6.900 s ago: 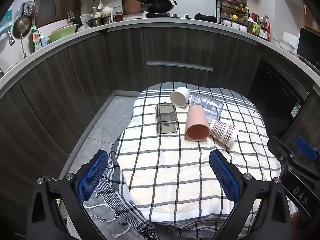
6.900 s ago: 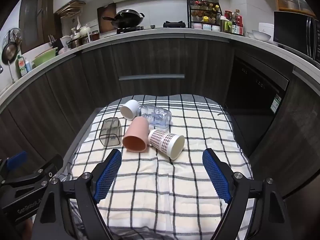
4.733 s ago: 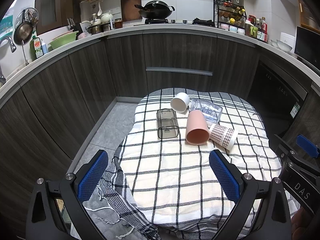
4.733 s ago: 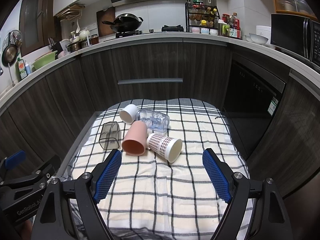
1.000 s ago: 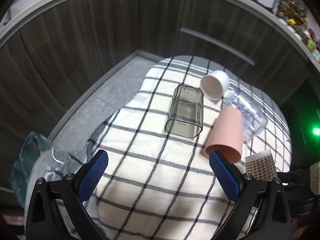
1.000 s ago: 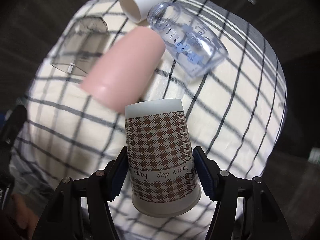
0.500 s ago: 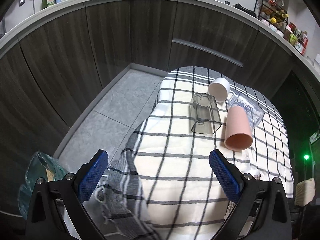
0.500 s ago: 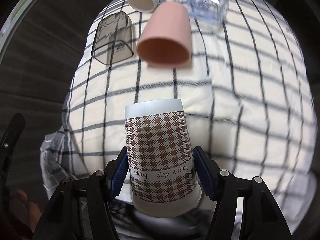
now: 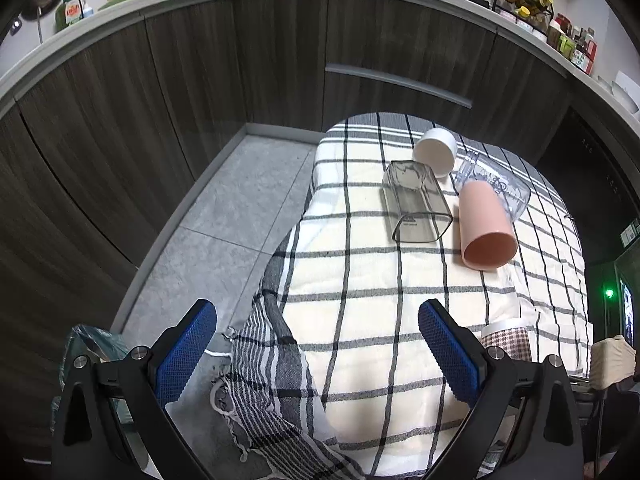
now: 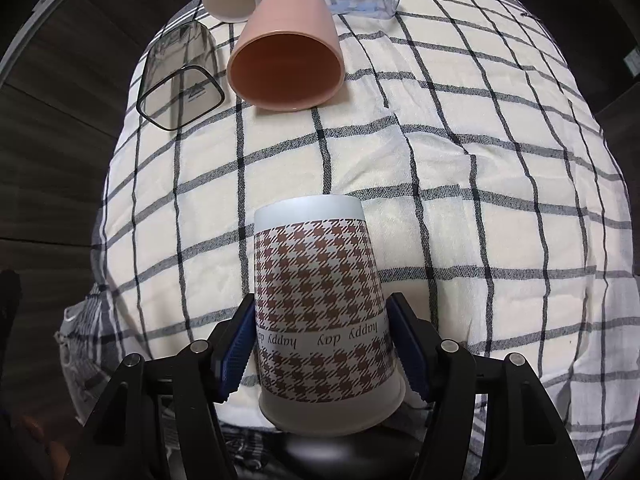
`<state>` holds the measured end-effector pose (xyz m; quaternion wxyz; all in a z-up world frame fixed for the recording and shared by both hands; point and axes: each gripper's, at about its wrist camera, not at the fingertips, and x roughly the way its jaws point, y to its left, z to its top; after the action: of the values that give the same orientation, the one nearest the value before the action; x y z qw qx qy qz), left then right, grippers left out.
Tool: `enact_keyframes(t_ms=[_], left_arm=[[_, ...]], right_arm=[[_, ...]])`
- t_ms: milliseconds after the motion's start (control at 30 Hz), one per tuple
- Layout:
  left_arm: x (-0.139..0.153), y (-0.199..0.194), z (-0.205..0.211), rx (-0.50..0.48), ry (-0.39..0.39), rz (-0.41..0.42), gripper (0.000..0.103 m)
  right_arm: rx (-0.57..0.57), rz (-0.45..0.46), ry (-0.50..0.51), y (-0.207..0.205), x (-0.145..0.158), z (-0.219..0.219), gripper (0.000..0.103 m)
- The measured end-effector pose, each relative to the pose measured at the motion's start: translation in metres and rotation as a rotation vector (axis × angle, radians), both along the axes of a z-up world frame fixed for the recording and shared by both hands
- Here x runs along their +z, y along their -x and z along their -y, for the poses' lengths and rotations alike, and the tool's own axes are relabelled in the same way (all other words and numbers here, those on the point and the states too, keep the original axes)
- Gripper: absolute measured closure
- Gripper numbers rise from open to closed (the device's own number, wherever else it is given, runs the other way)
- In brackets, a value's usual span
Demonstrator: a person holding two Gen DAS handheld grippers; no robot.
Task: Flip cup upside down
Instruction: 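Lift the paper cup with the right tool and turn it rim-down, then lower the inverted paper cup onto the cloth with the right tool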
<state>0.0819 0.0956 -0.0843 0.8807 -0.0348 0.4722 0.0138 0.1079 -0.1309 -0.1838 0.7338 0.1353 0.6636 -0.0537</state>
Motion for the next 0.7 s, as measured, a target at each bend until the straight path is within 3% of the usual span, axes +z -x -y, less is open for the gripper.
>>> enact_keyframes(t_ms=[67,167,367,500,700], left_arm=[[0.0,0.0,0.0,0.002,-0.001,-0.003,0.0],[0.002,0.001,0.001,0.0,-0.006,-0.001,0.0],[0.013,0.008,0.011,-0.011,-0.018,0.013,0.0],[0.022,0.014,0.027,-0.04,0.002,0.015,0.0],[0.021,0.015,0.068,-0.094,0.011,-0.045,0.0]], right_arm=[[0.004,0.008,0.002,0.001,0.002,0.0,0.038],[0.004,0.037,0.004,0.002,0.01,0.002,0.029],[0.004,0.128,-0.019,0.016,0.039,0.014,0.028],[-0.001,0.26,-0.015,0.036,0.073,0.028,0.028],[-0.011,0.457,0.085,0.063,0.117,0.049,0.026]])
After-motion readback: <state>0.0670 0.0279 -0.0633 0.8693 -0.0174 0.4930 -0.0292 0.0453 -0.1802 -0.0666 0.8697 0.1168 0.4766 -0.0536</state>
